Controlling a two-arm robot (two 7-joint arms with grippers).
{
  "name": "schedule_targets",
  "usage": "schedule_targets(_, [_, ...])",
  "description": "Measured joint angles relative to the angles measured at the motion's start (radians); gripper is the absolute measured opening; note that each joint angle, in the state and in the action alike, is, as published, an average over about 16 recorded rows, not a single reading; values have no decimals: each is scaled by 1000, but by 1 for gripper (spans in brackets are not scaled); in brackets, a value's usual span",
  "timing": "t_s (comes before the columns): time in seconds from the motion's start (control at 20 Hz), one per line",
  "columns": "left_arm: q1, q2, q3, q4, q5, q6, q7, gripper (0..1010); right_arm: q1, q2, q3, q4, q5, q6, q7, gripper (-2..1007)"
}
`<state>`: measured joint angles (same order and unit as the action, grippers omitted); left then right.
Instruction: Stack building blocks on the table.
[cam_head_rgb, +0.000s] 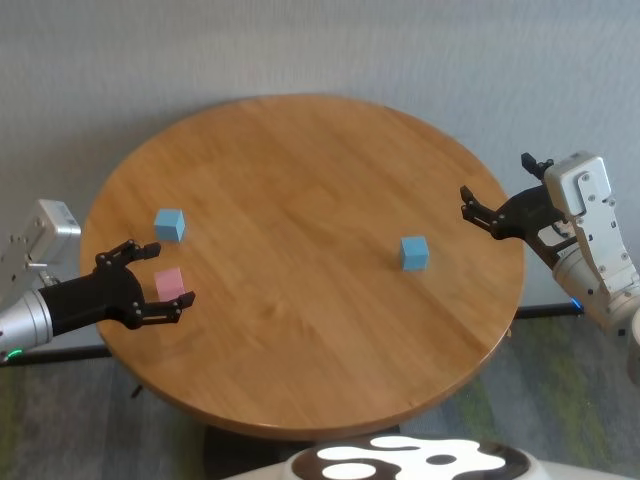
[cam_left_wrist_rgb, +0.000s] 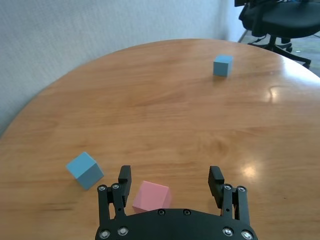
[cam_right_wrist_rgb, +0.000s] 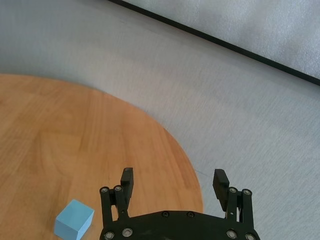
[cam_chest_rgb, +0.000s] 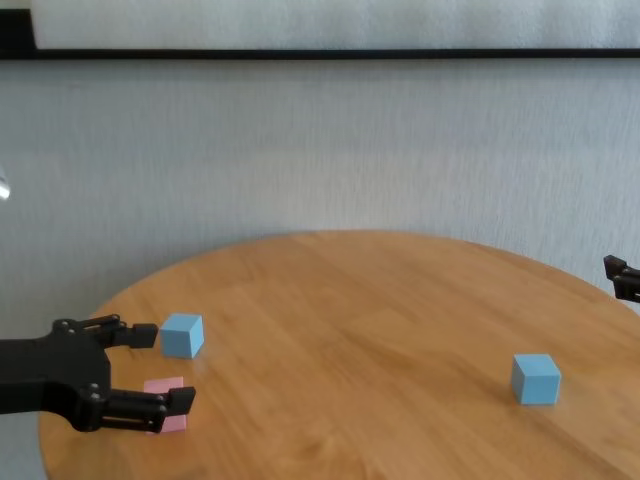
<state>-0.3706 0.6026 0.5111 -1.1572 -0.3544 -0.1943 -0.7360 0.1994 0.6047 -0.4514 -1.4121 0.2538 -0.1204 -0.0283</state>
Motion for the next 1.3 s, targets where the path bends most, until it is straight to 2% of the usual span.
schedule_targets(0.3, [-50,-19,14,80,-7,-41,-94,1000,0,0,0,0,0,0,0,1005])
schedule_targets(0.6, [-100,-39,33,162,7,-57,-144,1000,0,0,0,0,0,0,0,1005])
schedule_targets(0.95, [-134,-61,53,229,37,-41,-143,1000,0,0,0,0,0,0,0,1005])
schedule_targets(1.3, [-142,-78,51,257,50,-26,-126,1000,0,0,0,0,0,0,0,1005])
